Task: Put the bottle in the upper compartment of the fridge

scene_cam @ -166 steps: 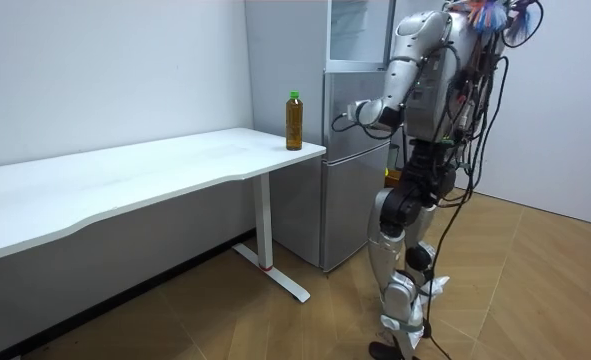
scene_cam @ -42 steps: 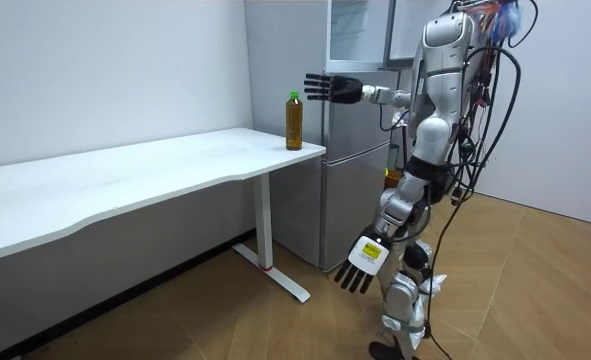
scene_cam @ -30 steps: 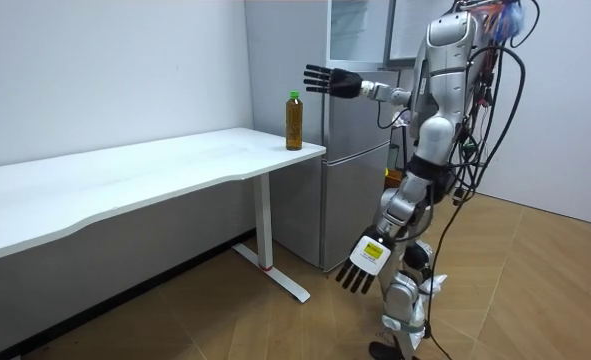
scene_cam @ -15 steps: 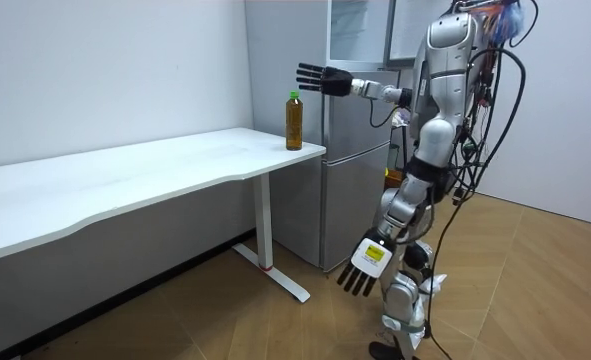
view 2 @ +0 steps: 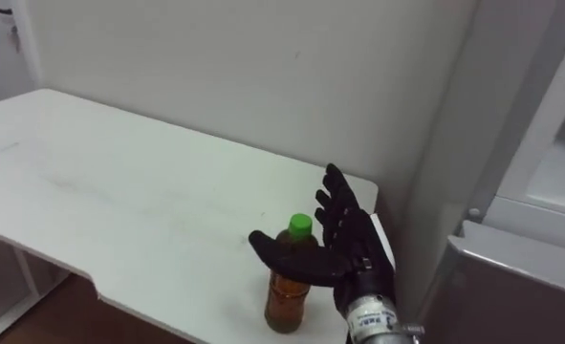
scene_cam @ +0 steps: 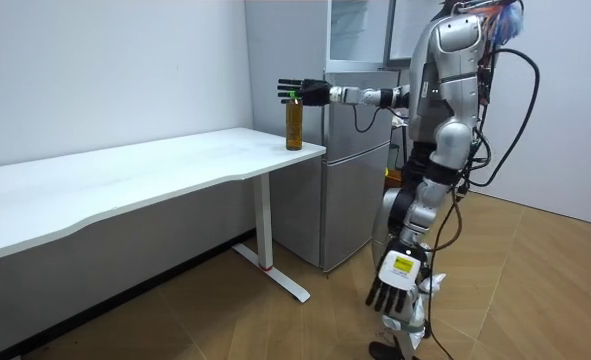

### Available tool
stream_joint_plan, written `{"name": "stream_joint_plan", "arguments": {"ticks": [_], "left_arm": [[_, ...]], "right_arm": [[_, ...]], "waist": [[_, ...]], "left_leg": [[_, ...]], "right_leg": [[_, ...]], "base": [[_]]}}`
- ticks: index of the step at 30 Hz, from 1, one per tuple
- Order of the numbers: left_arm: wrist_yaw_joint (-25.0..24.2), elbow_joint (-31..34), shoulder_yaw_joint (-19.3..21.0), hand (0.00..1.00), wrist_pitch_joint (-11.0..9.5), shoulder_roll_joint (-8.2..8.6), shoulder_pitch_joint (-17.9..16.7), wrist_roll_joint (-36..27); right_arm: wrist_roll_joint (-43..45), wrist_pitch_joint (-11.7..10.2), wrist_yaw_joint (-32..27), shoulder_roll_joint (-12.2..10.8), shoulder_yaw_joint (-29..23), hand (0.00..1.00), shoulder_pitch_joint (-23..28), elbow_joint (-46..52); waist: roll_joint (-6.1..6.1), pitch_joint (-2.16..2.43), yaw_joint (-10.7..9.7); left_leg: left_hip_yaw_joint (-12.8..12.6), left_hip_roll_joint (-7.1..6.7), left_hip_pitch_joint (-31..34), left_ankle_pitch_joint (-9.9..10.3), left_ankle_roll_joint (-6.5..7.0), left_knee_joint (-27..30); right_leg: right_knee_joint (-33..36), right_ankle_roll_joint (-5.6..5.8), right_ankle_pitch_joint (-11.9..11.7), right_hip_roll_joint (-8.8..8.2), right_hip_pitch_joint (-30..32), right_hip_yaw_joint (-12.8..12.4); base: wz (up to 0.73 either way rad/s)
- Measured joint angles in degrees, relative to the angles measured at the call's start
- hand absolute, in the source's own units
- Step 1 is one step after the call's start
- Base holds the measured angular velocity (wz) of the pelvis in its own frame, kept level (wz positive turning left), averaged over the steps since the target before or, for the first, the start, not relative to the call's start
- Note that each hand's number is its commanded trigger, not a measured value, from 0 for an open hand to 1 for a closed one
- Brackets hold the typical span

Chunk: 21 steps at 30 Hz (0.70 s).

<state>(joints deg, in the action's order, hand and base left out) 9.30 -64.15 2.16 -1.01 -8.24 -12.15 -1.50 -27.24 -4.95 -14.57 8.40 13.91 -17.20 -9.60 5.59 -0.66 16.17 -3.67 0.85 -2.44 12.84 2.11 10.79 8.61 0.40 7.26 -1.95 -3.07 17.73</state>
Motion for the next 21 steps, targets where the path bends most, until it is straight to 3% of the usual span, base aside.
{"name": "stream_joint_plan", "arguments": {"ticks": [7,13,21], "left_arm": [[0.2,0.1,-0.2,0.0,3.5,-0.1,0.0,1.3],[-0.2,0.8,-0.3,0.0,6.0,0.19,-1.2,6.0],[-1.0,3.4,-0.2,0.0,7.0,0.18,-2.0,6.2]], "right_arm": [[-0.1,0.0,-5.2,0.0,1.1,0.0,-2.7,-4.3],[-1.6,0.0,-8.9,0.0,1.1,0.0,-5.3,-8.1],[-1.7,-0.4,-13.8,-0.3,1.3,0.0,-7.1,-13.1]], "waist": [[0.56,-0.06,0.5],[1.44,0.03,1.6],[1.73,-0.2,3.1]], "left_leg": [[2.0,-0.35,1.3,-0.1,0.05,0.2],[2.8,-0.64,1.8,-0.2,0.18,0.9],[4.0,-1.22,2.2,-0.6,0.42,0.9]], "right_leg": [[0.0,0.05,0.0,-0.41,0.1,3.1],[0.0,0.06,0.0,-0.63,0.1,3.7],[0.0,0.12,0.1,-1.15,0.0,4.6]], "base": [[0.13],[0.08],[0.07]]}}
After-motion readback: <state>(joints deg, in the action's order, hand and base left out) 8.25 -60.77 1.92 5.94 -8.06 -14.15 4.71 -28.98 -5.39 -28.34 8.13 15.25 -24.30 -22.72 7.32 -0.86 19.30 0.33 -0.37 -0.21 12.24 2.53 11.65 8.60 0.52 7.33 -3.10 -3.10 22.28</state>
